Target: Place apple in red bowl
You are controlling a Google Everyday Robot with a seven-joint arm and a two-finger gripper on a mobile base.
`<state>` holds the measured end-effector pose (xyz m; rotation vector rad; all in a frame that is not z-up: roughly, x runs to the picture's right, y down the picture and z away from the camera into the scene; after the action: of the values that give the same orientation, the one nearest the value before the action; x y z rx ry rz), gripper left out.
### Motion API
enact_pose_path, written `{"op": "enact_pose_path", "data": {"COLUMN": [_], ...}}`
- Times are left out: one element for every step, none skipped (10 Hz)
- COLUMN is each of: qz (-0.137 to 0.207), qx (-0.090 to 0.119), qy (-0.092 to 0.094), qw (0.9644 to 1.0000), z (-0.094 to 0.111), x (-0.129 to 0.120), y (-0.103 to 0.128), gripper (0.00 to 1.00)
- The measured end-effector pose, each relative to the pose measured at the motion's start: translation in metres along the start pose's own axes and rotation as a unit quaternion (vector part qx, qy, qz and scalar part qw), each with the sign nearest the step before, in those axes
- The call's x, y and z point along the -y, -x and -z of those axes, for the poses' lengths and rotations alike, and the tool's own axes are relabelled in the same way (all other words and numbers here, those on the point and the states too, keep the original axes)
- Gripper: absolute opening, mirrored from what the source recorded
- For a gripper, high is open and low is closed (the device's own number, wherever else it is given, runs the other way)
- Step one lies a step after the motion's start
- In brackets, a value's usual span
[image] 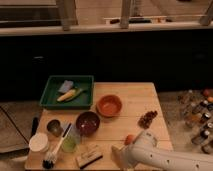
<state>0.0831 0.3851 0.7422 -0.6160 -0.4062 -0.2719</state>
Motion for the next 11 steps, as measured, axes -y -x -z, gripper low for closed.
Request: {"op": "enact_pose_path", "data": {"qz": [0.001,0.003,0.006,0.008,0.01,0.011,0.013,0.013,0.013,0.013,0.01], "qx": [-0.003,-0.006,-0.008,-0.011,-0.015,-0.02,-0.025,-0.031,-0.04,-0.047,-0.052], "qy": [0.003,0.008,0.007,0.006,0.004,0.002,0.001,-0.001,-0.005,-0.005,-0.008], "qw": [1.0,0.9999,0.9999,0.9999,0.9998,0.9997,0.9996,0.9994,0.9991,0.9988,0.9986], "z": [0.005,0.013,0.024,0.035,0.044,0.051,0.056,0.061,0.067,0.07,0.074], "x": [0.0,0.001,0.004,0.007,0.009,0.012,0.014,0.018,0.027,0.033,0.038], "y": [0.002,0.005,0.01,0.013,0.015,0.017,0.017,0.016,0.011,0.007,0.003], "gripper": [0.8,0.8,0.8,0.8,0.8,0.8,0.8,0.8,0.8,0.8,0.8]}}
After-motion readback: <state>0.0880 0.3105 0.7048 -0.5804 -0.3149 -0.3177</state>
